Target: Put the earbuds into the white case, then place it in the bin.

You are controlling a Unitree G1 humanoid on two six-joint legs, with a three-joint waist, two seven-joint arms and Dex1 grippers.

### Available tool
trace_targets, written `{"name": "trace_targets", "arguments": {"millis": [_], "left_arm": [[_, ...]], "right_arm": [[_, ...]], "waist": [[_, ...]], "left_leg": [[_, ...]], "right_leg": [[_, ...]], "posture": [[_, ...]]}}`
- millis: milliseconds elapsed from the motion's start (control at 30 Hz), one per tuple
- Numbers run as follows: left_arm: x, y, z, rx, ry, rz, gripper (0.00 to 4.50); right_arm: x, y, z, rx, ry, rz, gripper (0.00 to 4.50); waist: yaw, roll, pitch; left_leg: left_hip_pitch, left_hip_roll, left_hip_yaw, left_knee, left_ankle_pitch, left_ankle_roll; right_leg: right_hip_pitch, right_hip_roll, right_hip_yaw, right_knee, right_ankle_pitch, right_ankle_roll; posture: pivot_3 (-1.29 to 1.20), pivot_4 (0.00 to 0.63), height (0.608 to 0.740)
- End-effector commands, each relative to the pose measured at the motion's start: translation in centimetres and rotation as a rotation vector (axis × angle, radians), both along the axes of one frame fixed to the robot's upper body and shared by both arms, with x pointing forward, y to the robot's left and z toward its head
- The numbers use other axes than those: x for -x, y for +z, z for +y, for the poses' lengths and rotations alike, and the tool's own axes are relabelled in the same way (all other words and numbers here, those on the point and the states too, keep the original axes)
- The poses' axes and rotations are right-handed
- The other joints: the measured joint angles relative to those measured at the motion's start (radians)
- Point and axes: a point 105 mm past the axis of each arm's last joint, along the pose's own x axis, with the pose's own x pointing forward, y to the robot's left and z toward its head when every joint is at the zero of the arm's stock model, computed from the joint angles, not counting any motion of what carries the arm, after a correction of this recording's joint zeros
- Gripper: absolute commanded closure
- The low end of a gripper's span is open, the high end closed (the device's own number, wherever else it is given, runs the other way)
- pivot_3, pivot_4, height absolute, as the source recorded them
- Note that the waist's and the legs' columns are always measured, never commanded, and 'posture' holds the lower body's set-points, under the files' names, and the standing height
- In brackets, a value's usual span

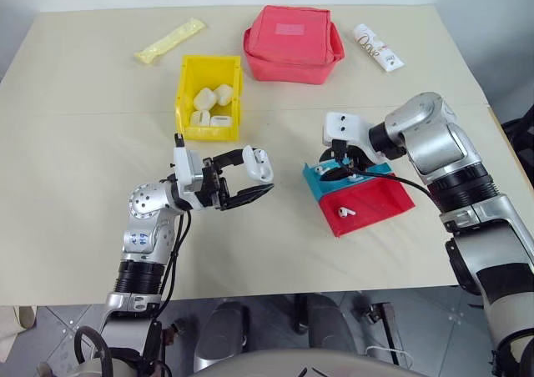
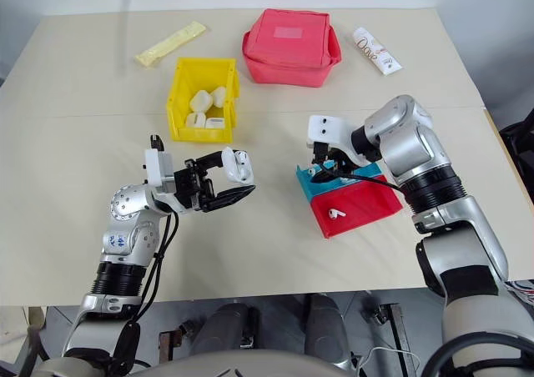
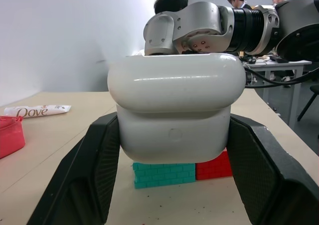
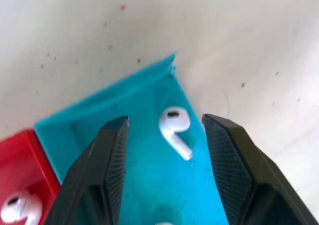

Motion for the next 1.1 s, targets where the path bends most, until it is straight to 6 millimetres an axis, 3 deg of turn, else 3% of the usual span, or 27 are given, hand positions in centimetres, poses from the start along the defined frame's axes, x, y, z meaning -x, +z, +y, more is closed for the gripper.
{"name": "trace_targets", "arguments": {"millis": [33,1100], "left_arm": [[0.1,0.7,0.2,0.006,0.009,-0.040,1.71],[0.2,0.4,-0.1,0.012,0.015,-0.039,1.71]], "right_arm": [[-0.2,1.4,0.7,-0.023,-0.012,-0.038,2.08],[-1.0,-0.1,0.9,0.159,-0.195,0.035,2.08]], "waist": [[0.000,0.000,0.000],[-0.001,0.000,0.000]], "left_leg": [[0.000,0.000,0.000,0.000,0.000,0.000],[0.000,0.000,0.000,0.000,0.000,0.000]], "right_leg": [[0.000,0.000,0.000,0.000,0.000,0.000],[-0.001,0.000,0.000,0.001,0.000,0.000]], "posture": [[0.00,0.150,0.740],[0.00,0.150,0.740]]}}
